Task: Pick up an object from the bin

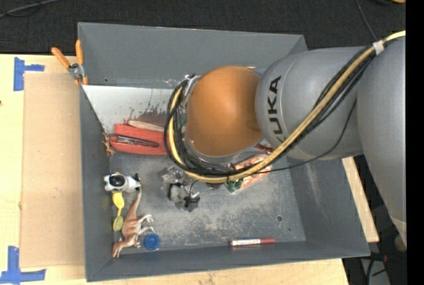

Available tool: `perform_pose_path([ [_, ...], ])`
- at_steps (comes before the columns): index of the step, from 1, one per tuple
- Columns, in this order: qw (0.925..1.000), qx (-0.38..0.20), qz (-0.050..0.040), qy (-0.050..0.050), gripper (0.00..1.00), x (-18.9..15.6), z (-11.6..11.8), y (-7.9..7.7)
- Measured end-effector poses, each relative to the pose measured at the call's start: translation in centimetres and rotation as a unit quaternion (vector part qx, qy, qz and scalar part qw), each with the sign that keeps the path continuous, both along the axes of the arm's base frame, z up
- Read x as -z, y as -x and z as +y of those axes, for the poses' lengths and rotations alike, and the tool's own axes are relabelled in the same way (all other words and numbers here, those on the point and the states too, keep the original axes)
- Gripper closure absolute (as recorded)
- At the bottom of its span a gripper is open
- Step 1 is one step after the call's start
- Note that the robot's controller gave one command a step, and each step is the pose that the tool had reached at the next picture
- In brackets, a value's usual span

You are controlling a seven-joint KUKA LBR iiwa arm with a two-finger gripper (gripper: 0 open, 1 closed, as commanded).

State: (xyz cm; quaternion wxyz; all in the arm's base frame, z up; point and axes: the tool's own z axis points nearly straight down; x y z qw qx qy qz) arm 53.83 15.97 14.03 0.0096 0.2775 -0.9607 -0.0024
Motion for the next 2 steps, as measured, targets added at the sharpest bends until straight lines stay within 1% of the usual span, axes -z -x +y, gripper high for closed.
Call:
perform_pose_path([
  [1, 1.0, 0.0, -0.0039, -0.001, 1.0, -3.9, 0.1, -0.2],
  [2, 1.0, 0.001, -0.0015, -0.001, 1.0, -6.7, 0.1, -0.1],
])
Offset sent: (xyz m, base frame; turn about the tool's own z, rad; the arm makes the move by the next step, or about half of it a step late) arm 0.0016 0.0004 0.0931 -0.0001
